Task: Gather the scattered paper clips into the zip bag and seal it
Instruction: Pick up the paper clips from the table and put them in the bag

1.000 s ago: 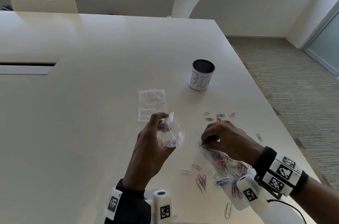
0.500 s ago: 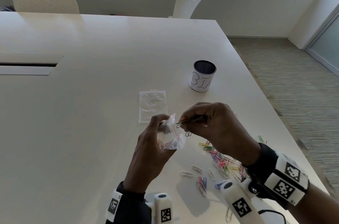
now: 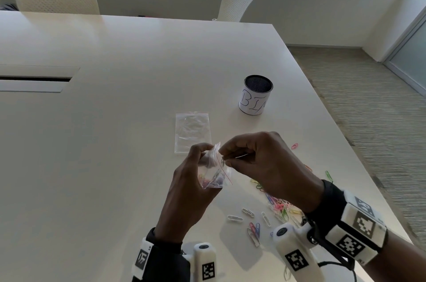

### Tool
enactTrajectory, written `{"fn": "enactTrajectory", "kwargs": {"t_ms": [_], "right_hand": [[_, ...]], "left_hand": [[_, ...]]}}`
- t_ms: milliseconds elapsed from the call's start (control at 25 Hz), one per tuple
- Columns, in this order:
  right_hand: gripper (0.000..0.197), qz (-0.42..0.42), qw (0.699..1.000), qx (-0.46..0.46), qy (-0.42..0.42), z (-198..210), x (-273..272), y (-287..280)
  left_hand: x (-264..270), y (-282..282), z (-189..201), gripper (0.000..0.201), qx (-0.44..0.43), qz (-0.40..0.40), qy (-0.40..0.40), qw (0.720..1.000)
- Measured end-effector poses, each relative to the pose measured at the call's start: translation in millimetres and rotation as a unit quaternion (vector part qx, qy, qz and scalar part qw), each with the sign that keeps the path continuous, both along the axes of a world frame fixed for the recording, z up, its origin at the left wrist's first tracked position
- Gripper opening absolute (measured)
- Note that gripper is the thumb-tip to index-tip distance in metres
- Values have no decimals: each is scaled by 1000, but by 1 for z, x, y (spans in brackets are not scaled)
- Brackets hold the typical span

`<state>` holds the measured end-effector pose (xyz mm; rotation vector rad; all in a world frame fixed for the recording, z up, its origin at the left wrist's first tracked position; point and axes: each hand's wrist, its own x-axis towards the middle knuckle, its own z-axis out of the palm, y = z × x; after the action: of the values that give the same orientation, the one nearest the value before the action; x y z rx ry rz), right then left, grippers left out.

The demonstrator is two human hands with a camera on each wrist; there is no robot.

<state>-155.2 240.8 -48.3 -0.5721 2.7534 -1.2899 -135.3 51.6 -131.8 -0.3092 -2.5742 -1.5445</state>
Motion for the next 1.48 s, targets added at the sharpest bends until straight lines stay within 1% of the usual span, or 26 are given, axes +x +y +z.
{"fn": "enactTrajectory", "kwargs": {"t_ms": [160,240,280,320,360,480,560,600,680,760,840,960,1040,1120,1200,1280,1360,1480], "right_hand": [[11,-35,999,-20,22,4,2,10],[8,-32,999,3,33,2,7,19],[6,-15,999,22,29,-1,10,23],[4,15,999,45,16,-5,14,26],[6,53,996,74,-4,-11,19,29],[32,174,971,156,-56,-39,31,32],[45,244,947,201,-64,-58,38,34],[48,272,934,224,-57,-65,41,36],[45,296,921,249,-47,-73,43,46],[34,283,925,246,-54,-76,40,61],[23,251,938,235,-56,-77,34,77],[12,192,948,252,-18,-76,20,95],[17,142,957,254,-3,-73,8,101],[24,71,970,233,8,-70,-7,105],[27,0,974,224,28,-71,-28,111],[30,-41,975,215,26,-72,-50,115],[33,-37,974,223,16,-77,-68,113],[37,7,969,247,6,-83,-78,106]], "left_hand": [[1,-1,1,63,11,-6,-3,1000],[1,-1,0,63,16,-4,-2,1000],[1,-2,0,63,18,-3,-3,1000],[1,-2,0,63,19,-2,-3,1000],[1,-2,0,63,17,-3,-4,1000],[1,-2,-1,66,13,-6,-9,1000],[1,-2,-1,68,10,-6,-13,1000],[1,-2,-1,68,9,-7,-14,1000],[2,-2,0,68,9,-8,-15,1000],[2,-1,-1,67,15,-6,-14,1000],[1,0,-1,64,23,-7,-13,1000],[1,1,-1,63,27,-9,-15,999],[2,1,-1,62,25,-10,-16,1000],[2,1,-1,61,24,-9,-17,1000],[2,1,-2,62,27,-11,-22,999],[1,1,-2,63,26,-15,-27,999],[1,1,-2,64,24,-16,-30,999],[1,2,-2,65,26,-20,-29,999]]}}
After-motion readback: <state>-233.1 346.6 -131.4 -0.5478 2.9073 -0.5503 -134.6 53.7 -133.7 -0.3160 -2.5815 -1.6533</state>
